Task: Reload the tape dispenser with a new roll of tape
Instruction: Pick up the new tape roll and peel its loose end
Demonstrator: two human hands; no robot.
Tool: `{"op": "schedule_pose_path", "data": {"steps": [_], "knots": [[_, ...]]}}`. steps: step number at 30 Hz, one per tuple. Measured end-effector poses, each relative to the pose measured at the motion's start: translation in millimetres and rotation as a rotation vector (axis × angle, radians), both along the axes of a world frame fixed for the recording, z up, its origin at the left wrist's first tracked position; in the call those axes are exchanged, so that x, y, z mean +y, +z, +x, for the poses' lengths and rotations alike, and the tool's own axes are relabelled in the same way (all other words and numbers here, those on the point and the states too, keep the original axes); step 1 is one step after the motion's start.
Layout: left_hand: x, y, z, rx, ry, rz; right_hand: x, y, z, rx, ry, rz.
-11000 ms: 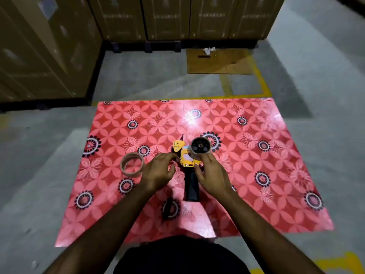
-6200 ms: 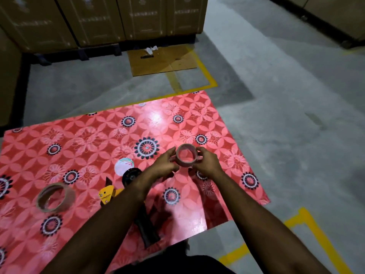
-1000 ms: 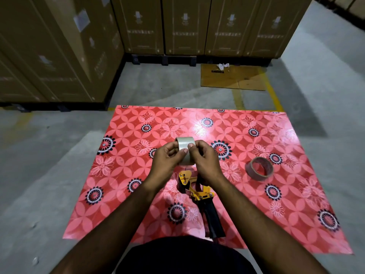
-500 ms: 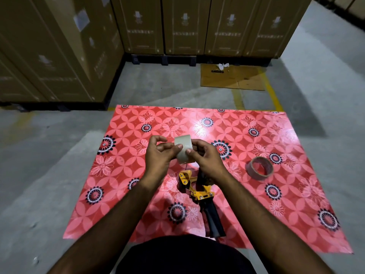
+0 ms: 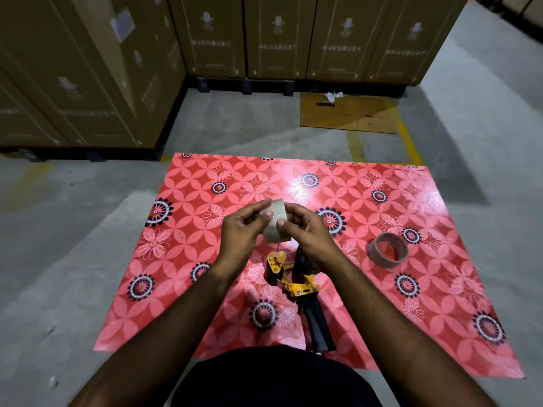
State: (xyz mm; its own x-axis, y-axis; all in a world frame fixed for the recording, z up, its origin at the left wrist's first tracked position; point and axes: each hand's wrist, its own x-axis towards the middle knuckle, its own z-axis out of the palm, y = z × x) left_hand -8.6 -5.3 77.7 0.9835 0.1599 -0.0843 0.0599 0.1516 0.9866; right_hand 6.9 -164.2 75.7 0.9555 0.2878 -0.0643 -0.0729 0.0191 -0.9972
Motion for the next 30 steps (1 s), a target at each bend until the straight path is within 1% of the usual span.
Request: {"op": "schedule_pose_path", "data": {"steps": [2,4,6,8,11,14,16,19,22,25,28,30], "knots": [[1.5,-0.4,3.1,0.011,0.031,-0.007,2.5,-3.8,-1.7,0.004,0.006,-0.003],[1.7,-0.3,3.4,0.013,0.019,-0.006,5.3,-6.9,-2.2,-0.018,-0.053,-0.050],[1.8,1.0,-1.3,0.021,-0.027,-0.031,9.0,-8.9,-1.4,-0.030,-0.121,-0.109],[2.2,0.0,-7.1,0.021,-0.102,-0.045,12.2,-7.9,-1.7,-0.023,-0.182,-0.112],[1.2,-4.7,-11.5,0.007,-0.150,0.000,14.4,-5.8,-1.9,-0.028,-0.233,-0.129],[-3.2,-2.4,-12.2,-0.021,-0.082,0.045,16.5,-4.2,-1.1,-0.037,-0.204,-0.129],[-4.1,0.2,-10.8,-0.015,0.011,0.048,17.7,-3.0,-2.1,-0.053,-0.162,-0.140],[-0.5,2.4,-8.0,-0.008,0.083,0.070,18.2,-3.9,-7.1,-0.013,-0.105,-0.092],[2.1,3.3,-8.7,-0.016,0.081,0.141,15.3,-5.8,-7.9,0.050,-0.061,-0.028],[5.3,1.7,-9.4,-0.047,0.081,0.223,10.0,-5.4,-8.5,0.017,-0.030,-0.113],[9.7,-0.2,-7.7,-0.186,0.082,0.488,6.9,-3.9,-10.6,-0.062,-0.027,-0.238],[12.5,1.2,-5.4,-0.285,0.045,0.607,6.5,-3.1,-10.4,-0.083,-0.028,-0.265]]}}
